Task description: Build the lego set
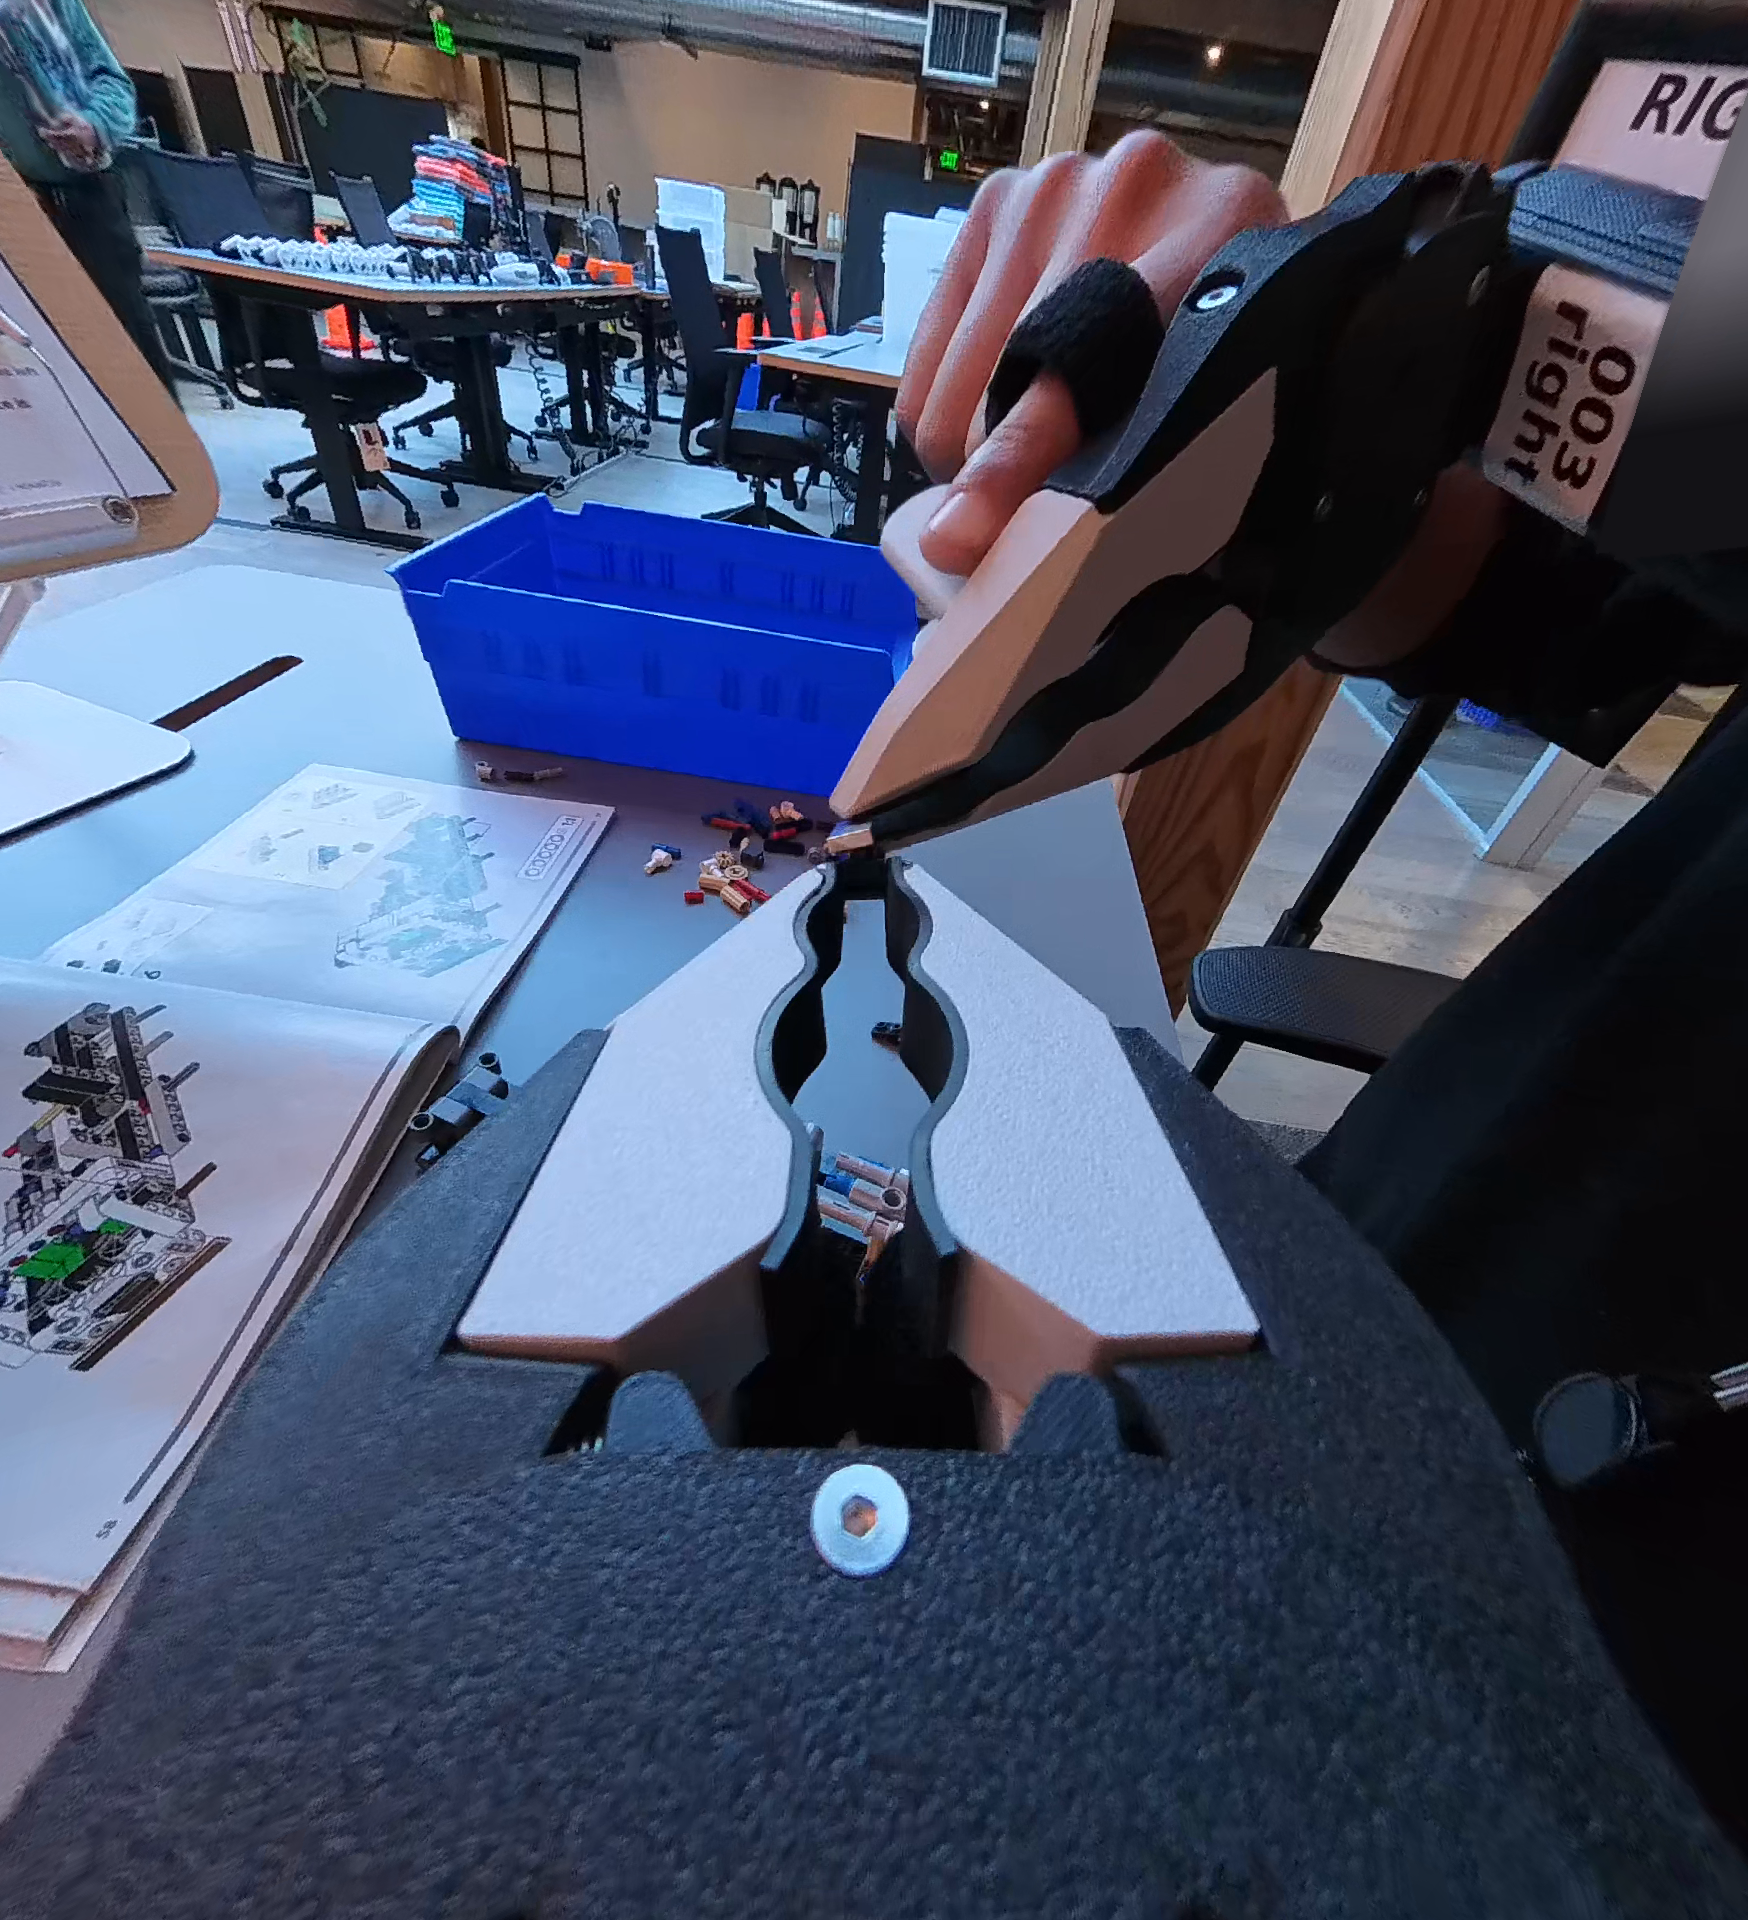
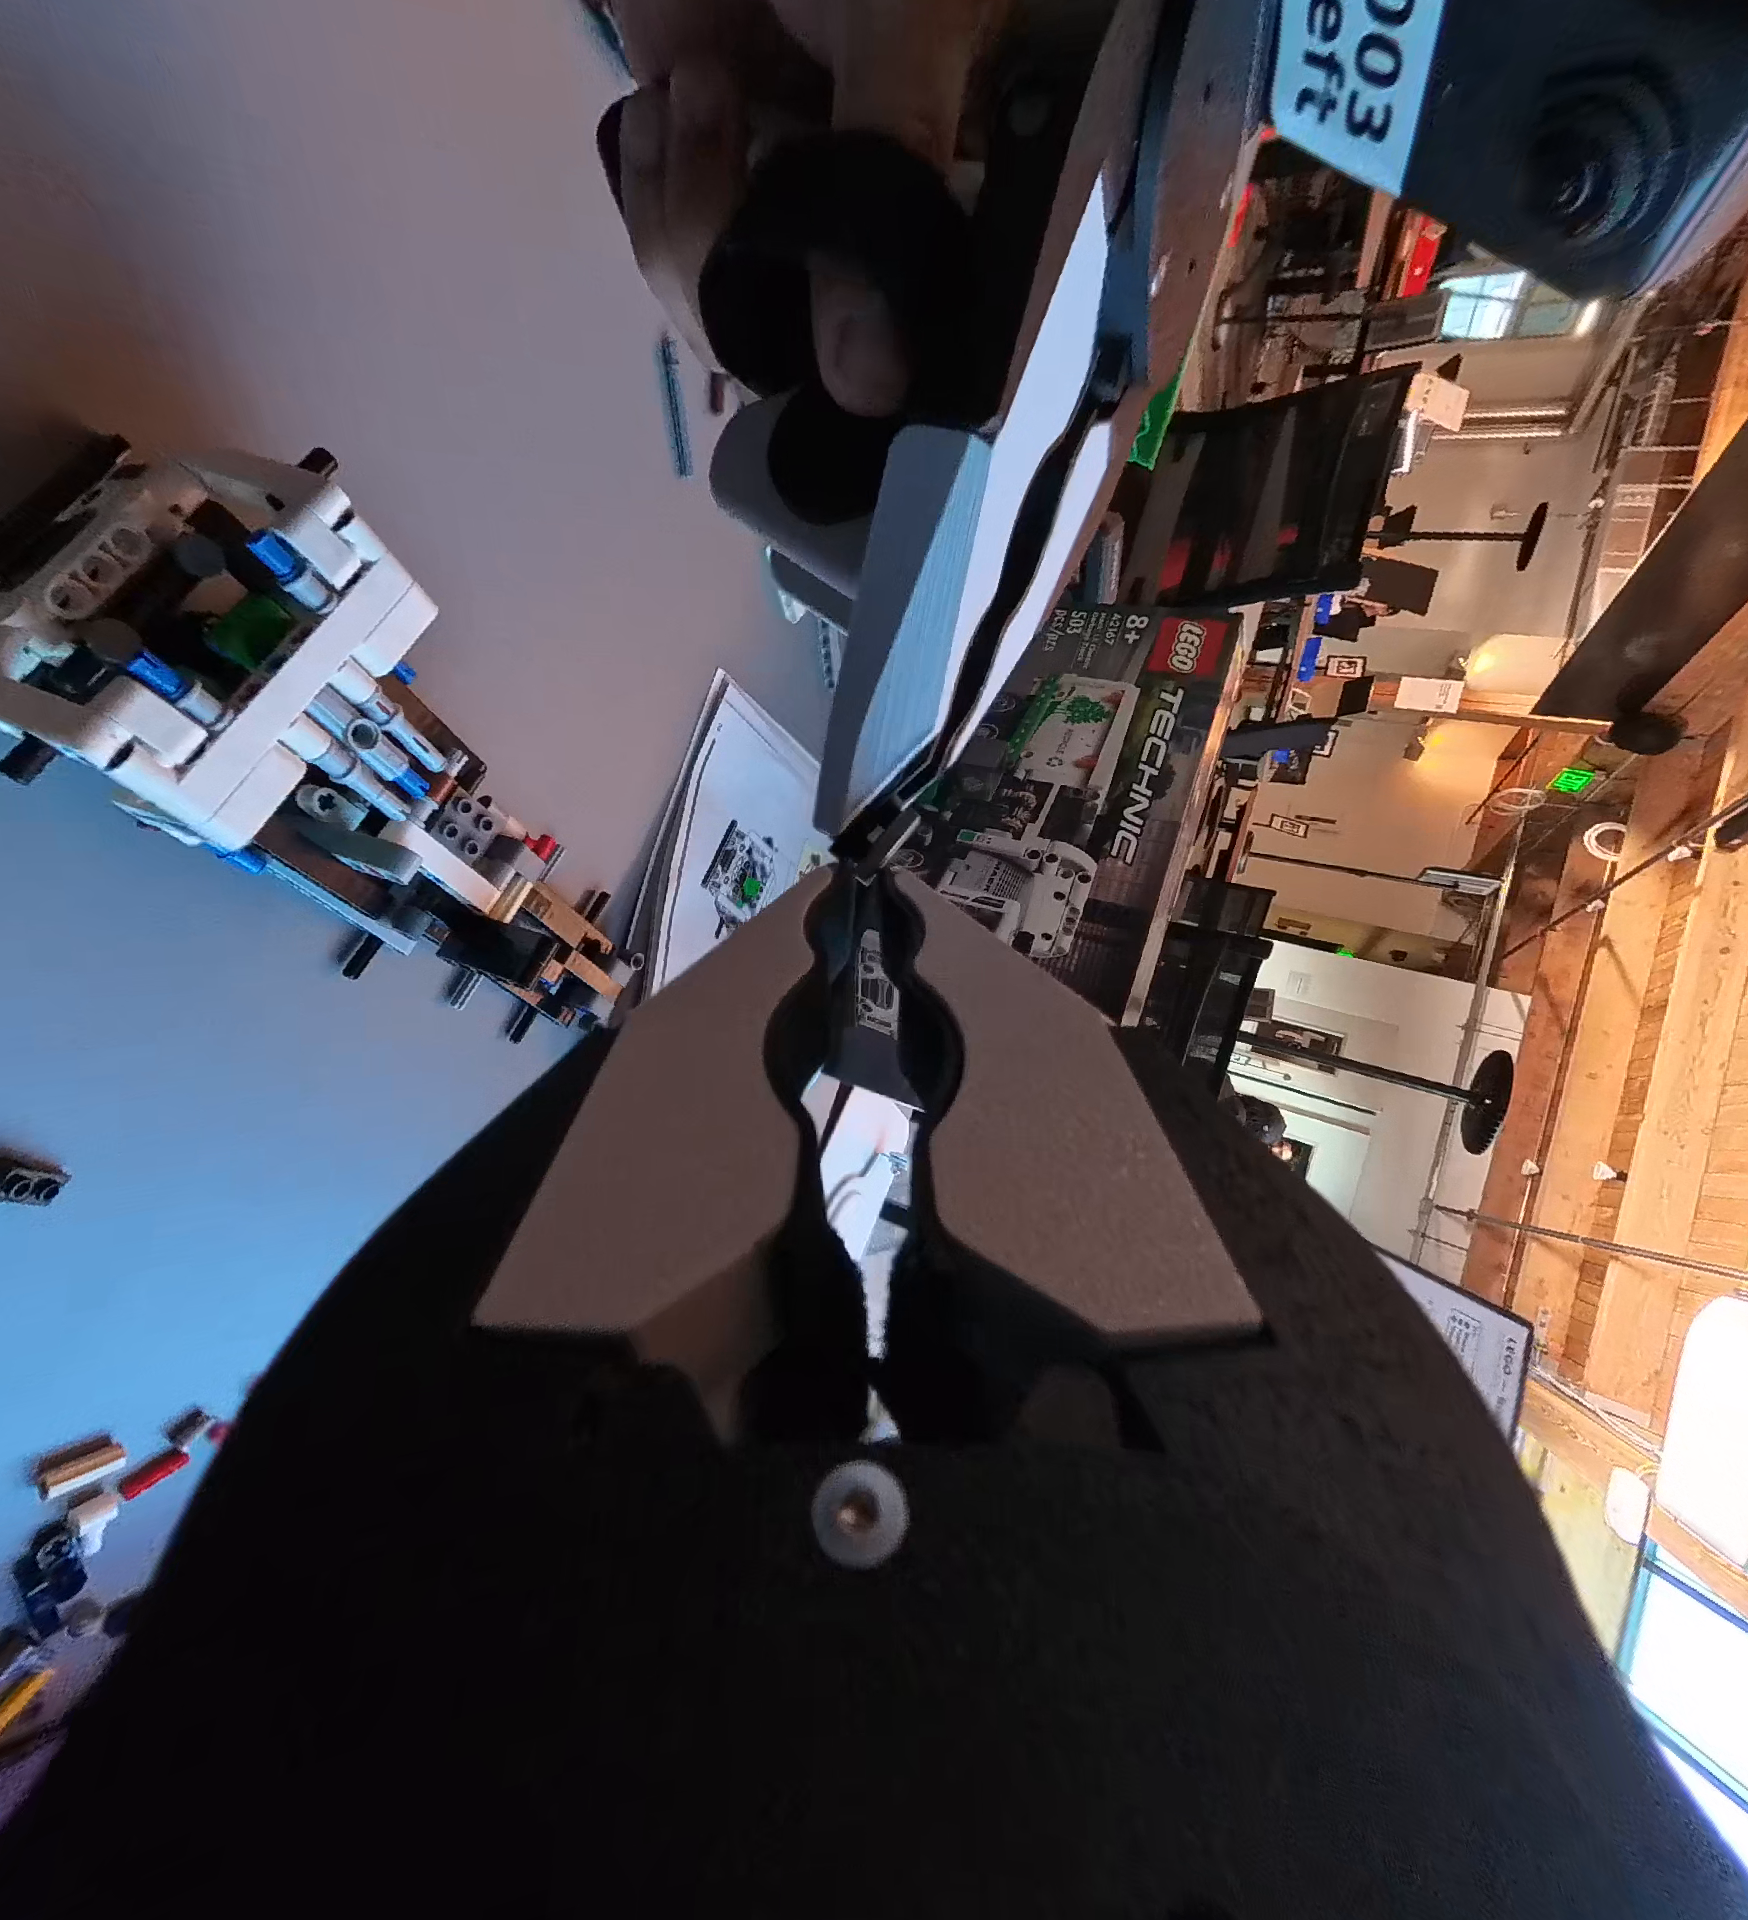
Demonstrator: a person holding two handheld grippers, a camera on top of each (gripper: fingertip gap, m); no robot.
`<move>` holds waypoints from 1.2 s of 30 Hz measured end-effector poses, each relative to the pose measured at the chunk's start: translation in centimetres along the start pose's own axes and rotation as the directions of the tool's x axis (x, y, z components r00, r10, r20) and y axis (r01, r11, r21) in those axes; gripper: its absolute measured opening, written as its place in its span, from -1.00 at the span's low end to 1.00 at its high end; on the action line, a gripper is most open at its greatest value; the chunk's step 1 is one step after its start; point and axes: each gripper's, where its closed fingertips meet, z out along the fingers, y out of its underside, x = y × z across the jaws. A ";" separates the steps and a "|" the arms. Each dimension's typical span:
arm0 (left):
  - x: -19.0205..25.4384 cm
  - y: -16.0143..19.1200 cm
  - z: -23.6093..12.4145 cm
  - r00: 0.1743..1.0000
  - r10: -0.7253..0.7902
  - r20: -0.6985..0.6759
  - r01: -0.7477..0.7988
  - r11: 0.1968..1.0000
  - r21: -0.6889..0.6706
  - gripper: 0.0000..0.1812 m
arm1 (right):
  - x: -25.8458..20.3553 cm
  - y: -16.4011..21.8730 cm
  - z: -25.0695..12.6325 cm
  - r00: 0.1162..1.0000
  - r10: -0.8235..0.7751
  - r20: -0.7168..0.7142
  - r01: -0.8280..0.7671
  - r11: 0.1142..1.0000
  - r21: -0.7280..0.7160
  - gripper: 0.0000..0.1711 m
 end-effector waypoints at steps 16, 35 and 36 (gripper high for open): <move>0.3 -1.2 -1.2 0.999 0.006 -0.048 0.000 0.991 0.134 -0.93 | 1.3 -0.8 0.0 0.997 -0.076 0.032 0.078 0.996 -0.040 -0.93; -4.0 4.2 -10.8 0.954 -0.092 0.287 0.095 0.995 0.003 -0.93 | -7.1 3.0 0.2 0.640 0.755 0.143 -0.752 0.654 -0.083 -0.93; -4.0 4.5 -12.0 0.942 -0.096 0.322 0.106 0.994 -0.012 -0.93 | -7.7 2.4 0.9 0.606 0.776 0.173 -0.775 0.625 -0.090 -0.91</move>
